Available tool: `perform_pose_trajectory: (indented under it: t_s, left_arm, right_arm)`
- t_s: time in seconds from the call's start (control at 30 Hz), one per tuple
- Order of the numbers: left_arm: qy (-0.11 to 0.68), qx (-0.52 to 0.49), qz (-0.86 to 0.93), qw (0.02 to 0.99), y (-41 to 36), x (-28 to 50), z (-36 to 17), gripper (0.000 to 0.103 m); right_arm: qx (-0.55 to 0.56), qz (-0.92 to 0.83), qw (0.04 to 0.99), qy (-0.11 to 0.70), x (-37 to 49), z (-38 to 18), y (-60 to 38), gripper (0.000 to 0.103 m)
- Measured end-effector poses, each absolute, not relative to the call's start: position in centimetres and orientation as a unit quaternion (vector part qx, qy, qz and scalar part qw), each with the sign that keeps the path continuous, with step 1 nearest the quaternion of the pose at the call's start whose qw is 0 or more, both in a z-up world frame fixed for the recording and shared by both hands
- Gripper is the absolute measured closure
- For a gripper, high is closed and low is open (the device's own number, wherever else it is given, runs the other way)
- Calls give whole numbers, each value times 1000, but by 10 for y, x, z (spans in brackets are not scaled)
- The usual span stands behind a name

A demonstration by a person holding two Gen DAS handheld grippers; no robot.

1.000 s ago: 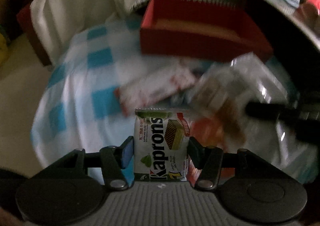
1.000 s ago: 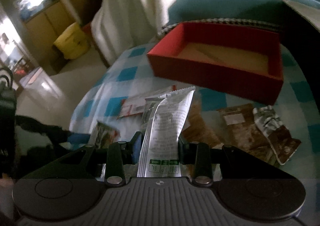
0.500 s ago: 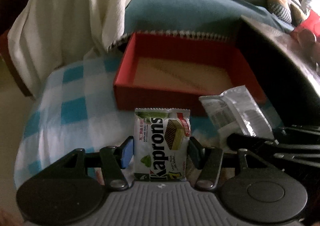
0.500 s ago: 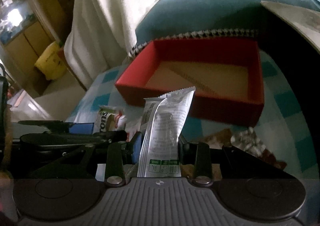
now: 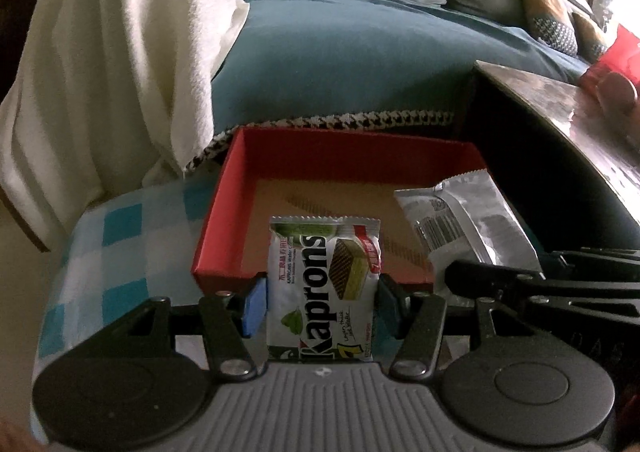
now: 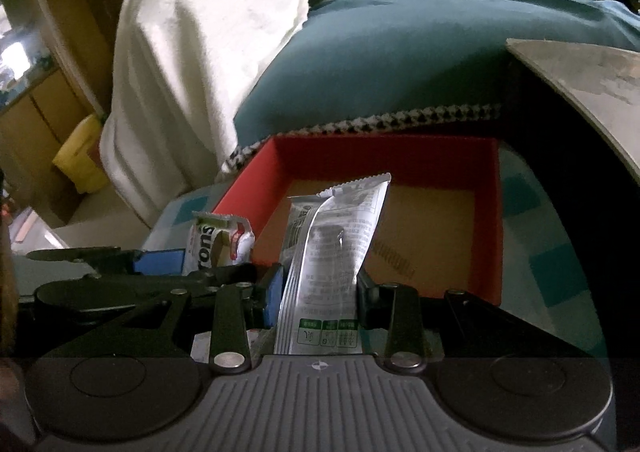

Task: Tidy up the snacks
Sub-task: 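Carry both held snacks over the red box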

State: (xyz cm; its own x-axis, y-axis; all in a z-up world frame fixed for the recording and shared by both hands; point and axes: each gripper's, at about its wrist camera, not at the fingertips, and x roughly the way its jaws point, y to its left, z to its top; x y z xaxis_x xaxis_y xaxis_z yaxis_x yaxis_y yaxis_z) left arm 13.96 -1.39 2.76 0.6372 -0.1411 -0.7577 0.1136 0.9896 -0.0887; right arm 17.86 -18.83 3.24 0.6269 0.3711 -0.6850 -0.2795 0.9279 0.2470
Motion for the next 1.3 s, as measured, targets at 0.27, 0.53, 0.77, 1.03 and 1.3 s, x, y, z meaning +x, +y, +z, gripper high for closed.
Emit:
perform_pose_trajectory:
  t_s: [0.27, 0.53, 0.77, 1.03, 1.3]
  left_arm:
    - [412, -13, -62, 909, -12, 151, 30, 53]
    - [411, -8, -52, 910, -9, 163, 28, 53]
    - [420, -2, -47, 906, -9, 167, 23, 53]
    - [424, 3, -47, 904, -9, 170, 19, 53]
    - [433, 8, -46, 900, -12, 178, 13, 53]
  right_arm:
    - [61, 170, 905, 385, 211, 35, -193, 59]
    - [61, 167, 907, 381, 242, 33, -195, 59]
    - [64, 164, 904, 390, 263, 24, -197, 59]
    - [66, 158, 902, 397, 273, 18, -200, 59]
    - [66, 154, 897, 409, 281, 10, -202, 59]
